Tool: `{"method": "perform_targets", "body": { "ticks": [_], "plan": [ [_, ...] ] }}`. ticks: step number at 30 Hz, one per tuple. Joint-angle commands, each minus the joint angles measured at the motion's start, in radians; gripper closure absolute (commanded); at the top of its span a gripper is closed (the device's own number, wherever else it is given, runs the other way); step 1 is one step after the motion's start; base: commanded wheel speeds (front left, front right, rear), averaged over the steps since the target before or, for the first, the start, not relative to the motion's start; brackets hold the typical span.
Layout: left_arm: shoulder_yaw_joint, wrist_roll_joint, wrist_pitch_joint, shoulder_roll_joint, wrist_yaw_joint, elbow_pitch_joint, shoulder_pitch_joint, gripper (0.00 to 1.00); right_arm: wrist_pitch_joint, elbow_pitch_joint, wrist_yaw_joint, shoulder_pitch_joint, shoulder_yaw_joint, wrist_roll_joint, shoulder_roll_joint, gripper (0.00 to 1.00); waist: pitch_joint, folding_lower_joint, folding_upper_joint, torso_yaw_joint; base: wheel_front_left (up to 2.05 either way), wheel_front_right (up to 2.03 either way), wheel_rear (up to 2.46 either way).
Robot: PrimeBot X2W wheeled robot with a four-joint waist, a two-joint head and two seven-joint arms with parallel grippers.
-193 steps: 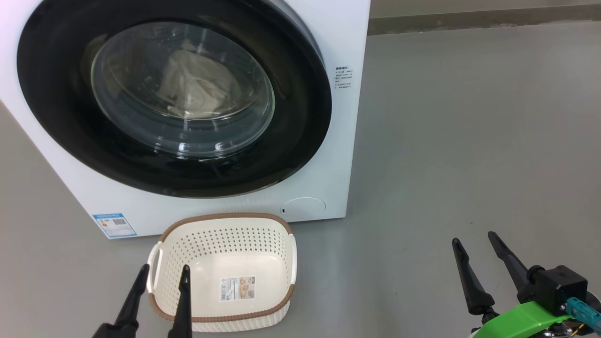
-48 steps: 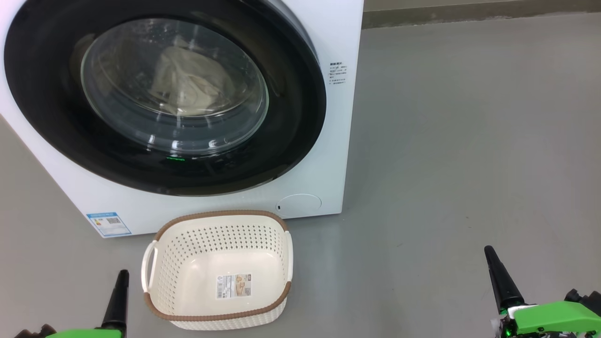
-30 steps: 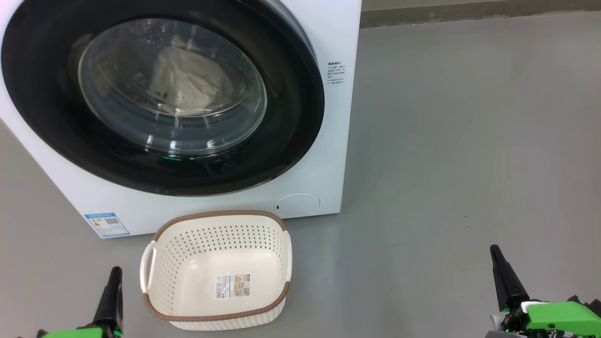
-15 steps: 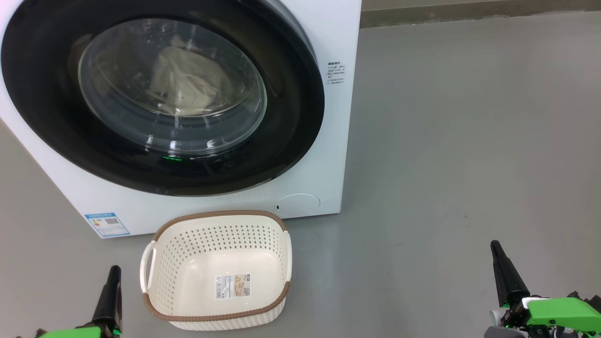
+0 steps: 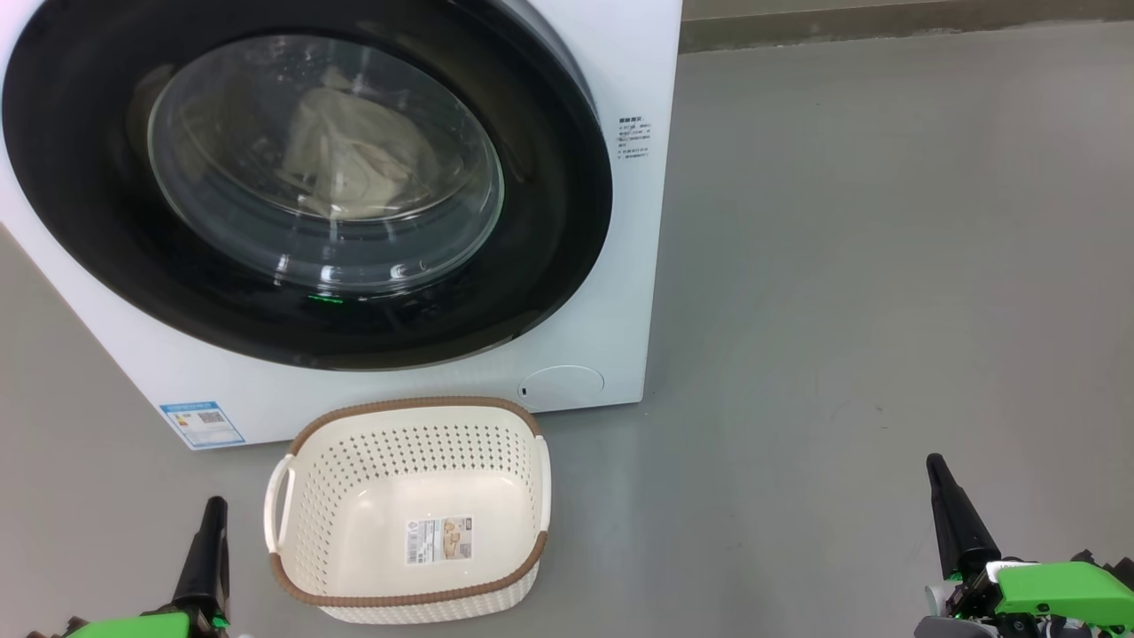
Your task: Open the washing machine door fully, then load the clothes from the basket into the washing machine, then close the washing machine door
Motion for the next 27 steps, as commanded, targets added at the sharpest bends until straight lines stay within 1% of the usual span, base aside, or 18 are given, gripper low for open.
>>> {"method": "perform_targets", "body": {
  "ticks": [1,27],
  "plan": [
    [0.035,0.001,0.007,0.013,-0.011,-0.018,-0.040,1.00,0.008,-0.025,-0.001,-0.041,0.018,-0.002,-0.004,1.00,0.000,0.0000,-0.0001,0.000,0.00,0.00,0.00],
    [0.042,0.007,0.013,0.008,-0.011,-0.018,-0.041,1.00,0.013,-0.025,-0.001,-0.041,0.012,-0.007,0.001,1.00,0.000,0.0000,-0.0001,0.000,0.00,0.00,0.00]
  ]
}}
